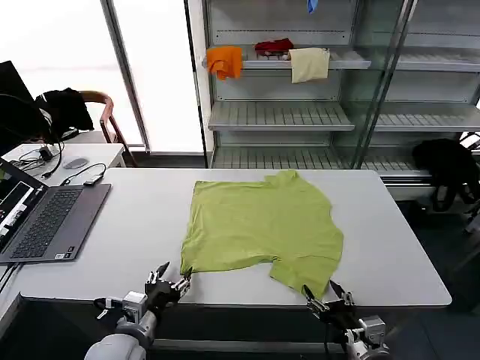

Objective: Fold and organize the clothes.

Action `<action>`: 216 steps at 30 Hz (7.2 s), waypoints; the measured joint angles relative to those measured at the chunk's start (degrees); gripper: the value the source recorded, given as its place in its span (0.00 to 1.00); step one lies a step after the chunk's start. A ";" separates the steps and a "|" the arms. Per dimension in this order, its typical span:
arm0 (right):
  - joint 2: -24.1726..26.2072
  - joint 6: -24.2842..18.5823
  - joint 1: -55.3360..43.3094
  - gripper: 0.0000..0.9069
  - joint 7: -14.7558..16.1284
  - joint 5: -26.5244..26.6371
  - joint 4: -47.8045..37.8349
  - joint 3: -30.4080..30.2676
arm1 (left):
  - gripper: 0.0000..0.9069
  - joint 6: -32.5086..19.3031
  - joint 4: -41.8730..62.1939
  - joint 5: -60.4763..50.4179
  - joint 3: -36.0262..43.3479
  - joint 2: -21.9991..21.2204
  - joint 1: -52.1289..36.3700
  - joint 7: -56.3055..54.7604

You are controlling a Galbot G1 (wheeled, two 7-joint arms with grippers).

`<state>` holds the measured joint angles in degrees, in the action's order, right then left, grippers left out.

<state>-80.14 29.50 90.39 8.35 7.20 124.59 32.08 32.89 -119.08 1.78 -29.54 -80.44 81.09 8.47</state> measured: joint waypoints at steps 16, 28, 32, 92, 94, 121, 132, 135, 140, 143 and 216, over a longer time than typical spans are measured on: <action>-1.12 -1.31 -0.97 0.00 0.14 0.44 0.07 -0.20 | 0.01 0.07 1.33 0.68 0.15 0.22 -0.60 0.62; -3.15 -0.80 -5.39 0.00 -1.72 3.32 -0.36 1.25 | 0.01 0.18 -0.24 4.44 -0.67 -0.71 -3.33 0.70; -3.46 0.19 -8.55 0.00 -2.50 4.24 -1.38 1.30 | 0.01 0.21 -0.16 5.62 -0.36 -1.19 -5.05 0.69; -3.21 0.13 -37.98 1.00 -3.71 -1.01 -28.80 0.94 | 1.00 -1.29 18.16 6.49 0.65 -1.44 -22.40 -1.77; -2.31 -0.06 -36.38 1.00 -3.46 -0.21 -27.85 1.72 | 1.00 -1.04 18.03 6.18 0.97 -1.52 -21.81 -1.54; 1.36 -2.68 -26.55 0.00 -1.49 2.20 -24.29 4.75 | 0.01 -0.04 18.99 3.06 2.44 -2.68 -20.76 -0.44; 1.59 -2.73 -25.62 0.00 -1.52 2.52 -23.30 4.72 | 0.00 0.05 18.76 1.86 3.07 -2.62 -20.56 0.59; 1.86 -2.42 -25.02 0.00 -1.78 2.86 -22.59 4.70 | 0.00 0.06 18.51 1.15 3.22 -2.49 -20.31 0.86; 2.31 -0.86 -23.16 0.00 -2.66 4.00 -19.78 4.31 | 0.00 0.11 17.39 0.41 3.19 -1.69 -19.25 1.42; 2.17 0.24 -21.17 0.00 -3.35 4.64 -16.86 3.89 | 0.00 0.13 16.20 0.40 2.70 -0.89 -18.12 1.62; -9.22 3.99 -49.56 1.00 -8.13 -2.91 -38.35 -7.75 | 1.00 0.45 22.73 18.80 -0.63 11.54 -29.87 -0.60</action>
<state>-89.36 33.50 40.83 0.22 4.30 86.24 24.33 33.34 -96.35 20.57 -30.17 -68.90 51.22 7.88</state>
